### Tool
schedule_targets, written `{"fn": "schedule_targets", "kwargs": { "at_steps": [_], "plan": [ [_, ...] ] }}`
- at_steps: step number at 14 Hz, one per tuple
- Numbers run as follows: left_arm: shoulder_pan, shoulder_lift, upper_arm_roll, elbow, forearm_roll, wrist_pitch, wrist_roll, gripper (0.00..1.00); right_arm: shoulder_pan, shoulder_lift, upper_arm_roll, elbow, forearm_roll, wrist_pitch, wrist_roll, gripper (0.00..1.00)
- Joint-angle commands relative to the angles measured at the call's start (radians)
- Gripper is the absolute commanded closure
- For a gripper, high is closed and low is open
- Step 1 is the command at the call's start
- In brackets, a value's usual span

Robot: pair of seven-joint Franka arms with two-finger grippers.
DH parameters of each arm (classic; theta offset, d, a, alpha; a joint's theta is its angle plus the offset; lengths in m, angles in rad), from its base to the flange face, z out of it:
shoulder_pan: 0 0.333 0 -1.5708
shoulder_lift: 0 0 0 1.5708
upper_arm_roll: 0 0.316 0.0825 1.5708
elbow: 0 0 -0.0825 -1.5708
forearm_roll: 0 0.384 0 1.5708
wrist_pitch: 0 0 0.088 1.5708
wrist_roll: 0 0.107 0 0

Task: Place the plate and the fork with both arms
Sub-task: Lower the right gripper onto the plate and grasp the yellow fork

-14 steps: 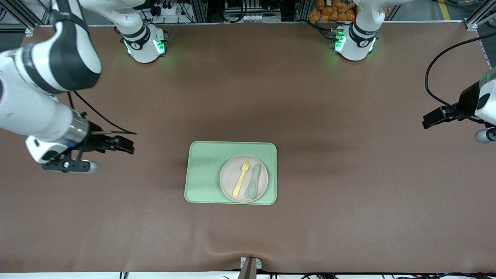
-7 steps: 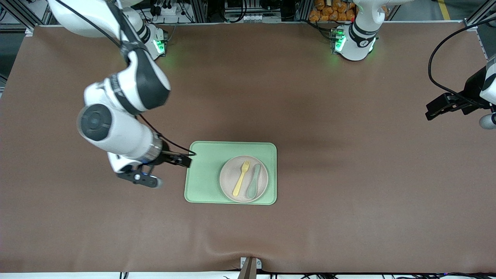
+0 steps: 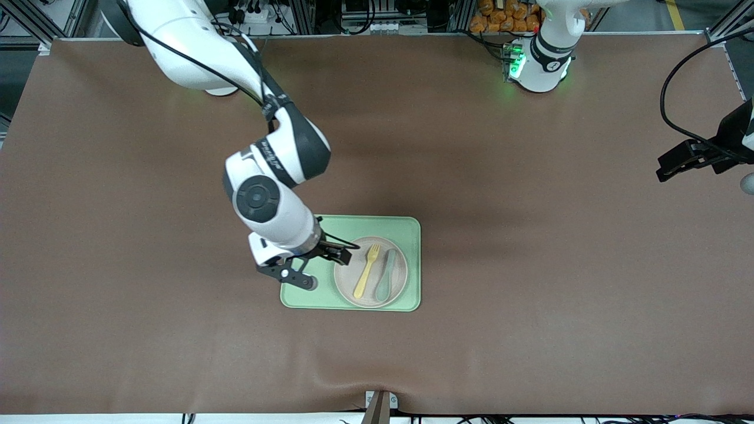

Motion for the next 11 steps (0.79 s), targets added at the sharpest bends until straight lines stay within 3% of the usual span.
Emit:
{"fn": "schedule_targets", "kwargs": {
  "at_steps": [1,5,11],
  "plan": [
    [-0.125,-0.056,0.103,-0.062,0.015,-0.005,0.011,0.0,0.057,0.148,-0.033,0.152,-0.028,0.037,0.1,0.0],
    [-0.176,-0.123,0.114,-0.155,0.011,0.018,-0.035,0.0,0.085,0.206,-0.039,0.154,-0.029,0.086,0.123,0.1],
    [-0.196,-0.16,0.109,-0.195,0.005,0.01,-0.095,0.0,0.119,0.287,-0.063,0.197,-0.028,0.155,0.158,0.25]
  ]
}}
